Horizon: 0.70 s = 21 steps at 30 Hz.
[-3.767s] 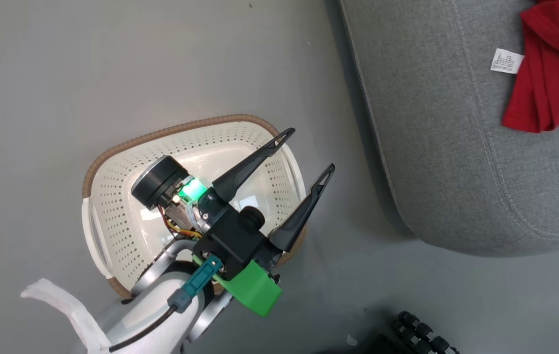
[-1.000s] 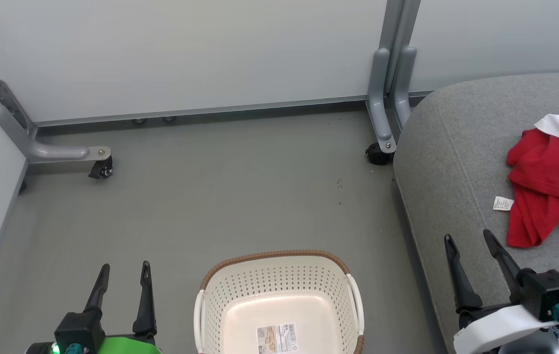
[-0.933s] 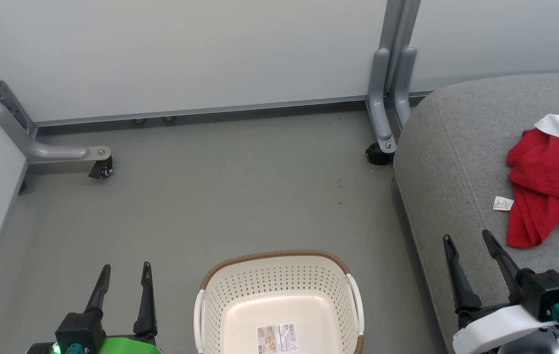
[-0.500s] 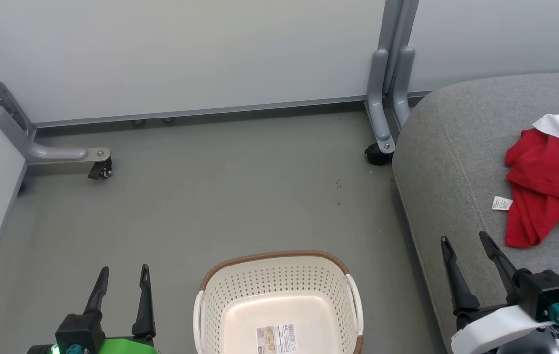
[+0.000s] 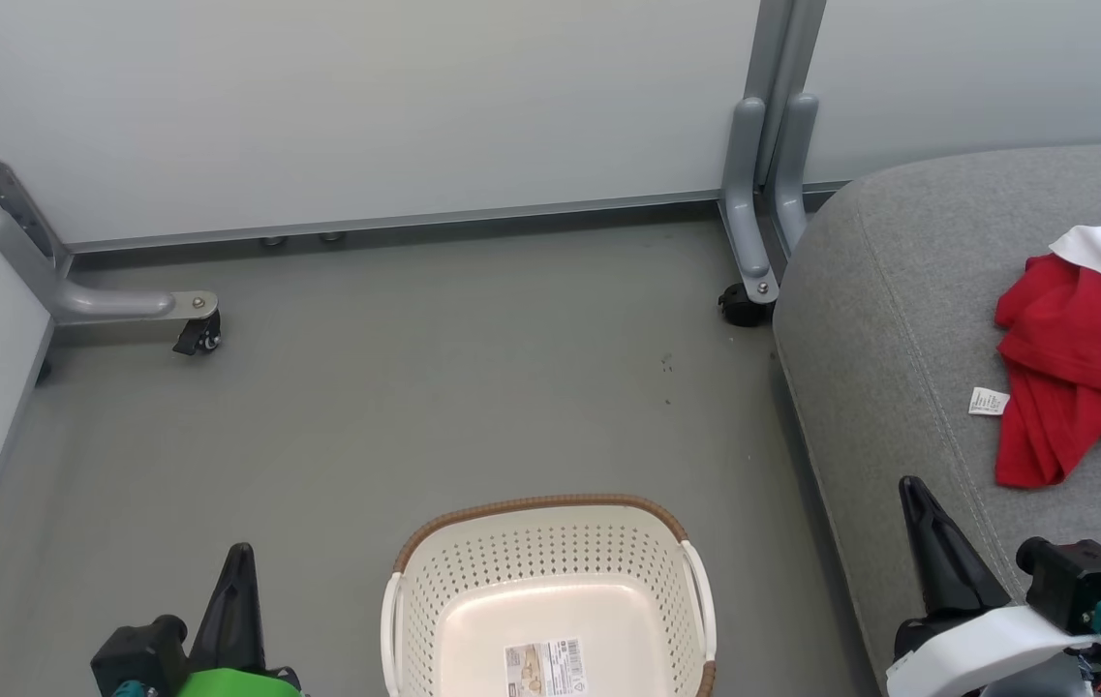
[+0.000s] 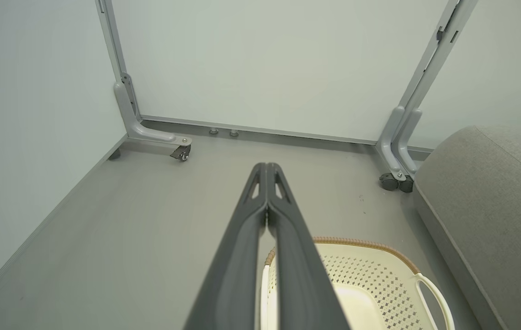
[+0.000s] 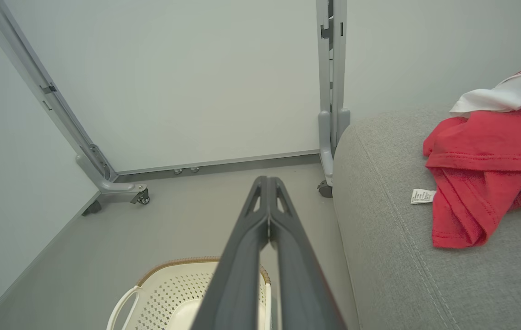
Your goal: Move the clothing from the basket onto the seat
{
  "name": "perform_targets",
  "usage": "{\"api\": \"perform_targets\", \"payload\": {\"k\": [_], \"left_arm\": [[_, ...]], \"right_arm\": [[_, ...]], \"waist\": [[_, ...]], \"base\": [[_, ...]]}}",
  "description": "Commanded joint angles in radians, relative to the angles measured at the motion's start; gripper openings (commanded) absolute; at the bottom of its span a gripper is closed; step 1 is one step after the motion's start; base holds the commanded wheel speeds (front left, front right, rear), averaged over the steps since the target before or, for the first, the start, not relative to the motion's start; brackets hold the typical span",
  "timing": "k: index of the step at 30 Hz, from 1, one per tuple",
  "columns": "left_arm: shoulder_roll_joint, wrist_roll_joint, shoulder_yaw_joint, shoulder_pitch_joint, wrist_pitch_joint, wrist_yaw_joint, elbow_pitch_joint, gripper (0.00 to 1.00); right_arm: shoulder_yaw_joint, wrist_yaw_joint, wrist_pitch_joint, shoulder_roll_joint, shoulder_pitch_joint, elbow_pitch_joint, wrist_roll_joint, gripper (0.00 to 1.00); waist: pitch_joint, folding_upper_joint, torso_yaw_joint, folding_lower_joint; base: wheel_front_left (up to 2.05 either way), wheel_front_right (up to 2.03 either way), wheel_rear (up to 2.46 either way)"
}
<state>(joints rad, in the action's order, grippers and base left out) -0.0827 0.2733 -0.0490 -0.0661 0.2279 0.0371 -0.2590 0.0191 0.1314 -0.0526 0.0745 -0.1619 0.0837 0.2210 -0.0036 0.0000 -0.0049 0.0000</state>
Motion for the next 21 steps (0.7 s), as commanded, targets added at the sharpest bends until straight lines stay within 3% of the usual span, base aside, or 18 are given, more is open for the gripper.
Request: {"api": "perform_targets", "payload": {"k": [1, 21], "left_arm": [[-0.003, 0.053, 0.012, 0.027, -0.01, 0.008, 0.016, 0.0], [0.006, 0.388, 0.047, 0.064, -0.092, 0.03, 0.023, 0.0]], "right_arm": [[-0.003, 0.0, 0.004, 0.007, 0.022, 0.002, 0.058, 0.0], [-0.013, 0.0, 0.027, 0.019, 0.093, -0.086, 0.425, 0.0]], "waist": [[0.0, 0.0, 0.0, 0.0], [0.001, 0.0, 0.001, 0.0]], "base": [[0.0, 0.0, 0.0], [0.0, 0.0, 0.0]]}}
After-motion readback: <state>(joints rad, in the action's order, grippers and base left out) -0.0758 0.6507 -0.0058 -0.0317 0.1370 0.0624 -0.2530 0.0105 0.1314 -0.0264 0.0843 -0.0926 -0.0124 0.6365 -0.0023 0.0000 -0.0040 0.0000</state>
